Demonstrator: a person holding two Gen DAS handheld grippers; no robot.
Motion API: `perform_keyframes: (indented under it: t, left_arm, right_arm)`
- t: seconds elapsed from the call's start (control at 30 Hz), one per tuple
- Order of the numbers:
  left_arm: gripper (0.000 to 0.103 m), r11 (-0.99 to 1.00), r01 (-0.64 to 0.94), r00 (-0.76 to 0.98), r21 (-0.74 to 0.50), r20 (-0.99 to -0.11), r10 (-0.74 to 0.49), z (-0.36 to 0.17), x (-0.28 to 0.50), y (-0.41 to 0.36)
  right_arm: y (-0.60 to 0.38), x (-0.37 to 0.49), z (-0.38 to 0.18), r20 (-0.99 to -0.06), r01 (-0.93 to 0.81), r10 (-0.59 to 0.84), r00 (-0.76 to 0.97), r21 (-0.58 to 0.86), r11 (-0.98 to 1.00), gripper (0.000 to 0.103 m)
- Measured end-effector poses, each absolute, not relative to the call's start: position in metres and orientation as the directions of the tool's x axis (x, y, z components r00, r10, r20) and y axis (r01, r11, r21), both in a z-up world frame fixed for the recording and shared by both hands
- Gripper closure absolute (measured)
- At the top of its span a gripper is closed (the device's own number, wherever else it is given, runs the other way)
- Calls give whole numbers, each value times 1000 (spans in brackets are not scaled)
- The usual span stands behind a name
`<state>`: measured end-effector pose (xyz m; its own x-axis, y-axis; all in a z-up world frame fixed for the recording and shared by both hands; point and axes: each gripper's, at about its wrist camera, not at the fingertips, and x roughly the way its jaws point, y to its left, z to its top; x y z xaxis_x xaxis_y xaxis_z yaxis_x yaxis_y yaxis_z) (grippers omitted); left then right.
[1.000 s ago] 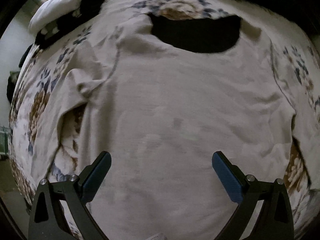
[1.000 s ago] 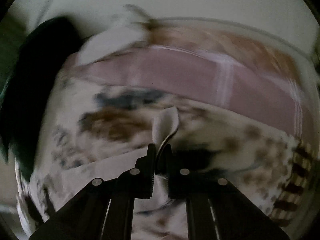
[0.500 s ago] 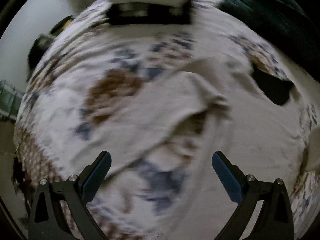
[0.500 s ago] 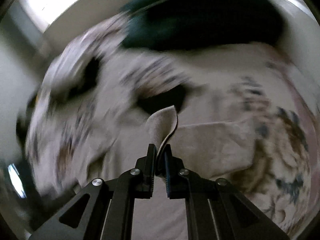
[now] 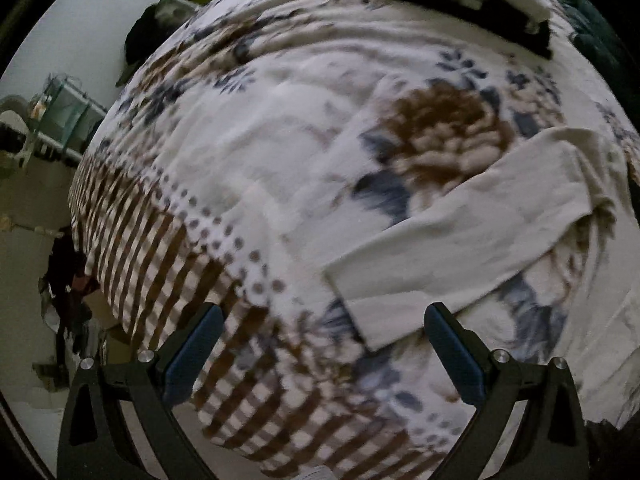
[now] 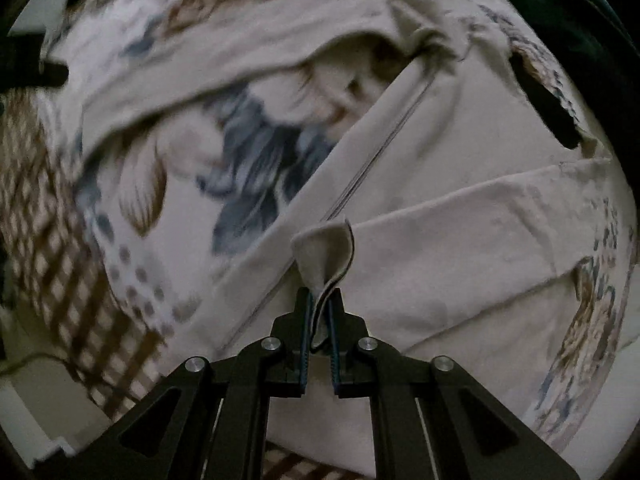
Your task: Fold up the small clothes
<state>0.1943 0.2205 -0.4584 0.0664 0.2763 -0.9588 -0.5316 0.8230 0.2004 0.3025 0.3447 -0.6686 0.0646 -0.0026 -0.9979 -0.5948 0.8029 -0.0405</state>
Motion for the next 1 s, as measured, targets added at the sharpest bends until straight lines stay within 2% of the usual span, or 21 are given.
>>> perform_keyframes:
  t: [0.1,0.13,0.17,0.23,0.43,0.6,0.7,0.77,0.87,0.9,0.93,0.97,1.0]
  left_arm:
    - [0,809,-563,42,170,-971,234,-463,183,233]
    - [0,799,-583,36,147,-978,206,-465,178,237]
    - [0,788,-603,33,122,-984,177,-467,174,241]
    - [0,736,-676,36,30,-997,73,-473,160,254]
    - [1,445,-857,160,-261,-954,-252,-516,133,281]
    - [8,306,-868,270,-391,-888,-371,-546,153,263]
    - [9,177,-895,309,-410,-854,-418,-561,154,248]
    - [15,66,-911,345,-406,-841,-417,-571,148,243]
    - [35,-94,-913,402,-396,-843,-358,-577,143,246]
    - [62,-118,-909,414,-399,-843,-343,-576,142,249]
    - [94,-125,-912,409,-390,-857,-314,-573,143,251]
    - [99,-116,-914,406,-389,-869,-283,-569,146,255]
    - [99,-105,-911,413,-399,-874,-257,-564,147,259]
  right_arm:
    - [334,299,-675,-998,-549,34,-51,56,834,90]
    - [328,299,-674,-996,-527,51,-78,84,846,74]
    - [320,299,-671,-992,-493,77,-97,116,862,54]
    - [296,303,-659,-989,-397,127,-82,149,906,37]
    - [198,302,-649,-991,-16,130,-35,131,991,37]
    - [150,290,-659,-991,155,126,-38,118,981,37]
    - [125,285,-659,-990,200,136,-22,129,971,37]
    - [113,283,-657,-991,198,135,-17,129,972,37]
    - [91,283,-653,-991,177,136,0,134,975,37]
    - [85,279,-652,-991,168,133,4,132,977,37]
    - [92,284,-647,-992,160,128,7,127,979,37]
    - [96,290,-646,-993,153,121,7,121,981,37]
    - [91,286,-645,-993,151,118,5,117,982,37]
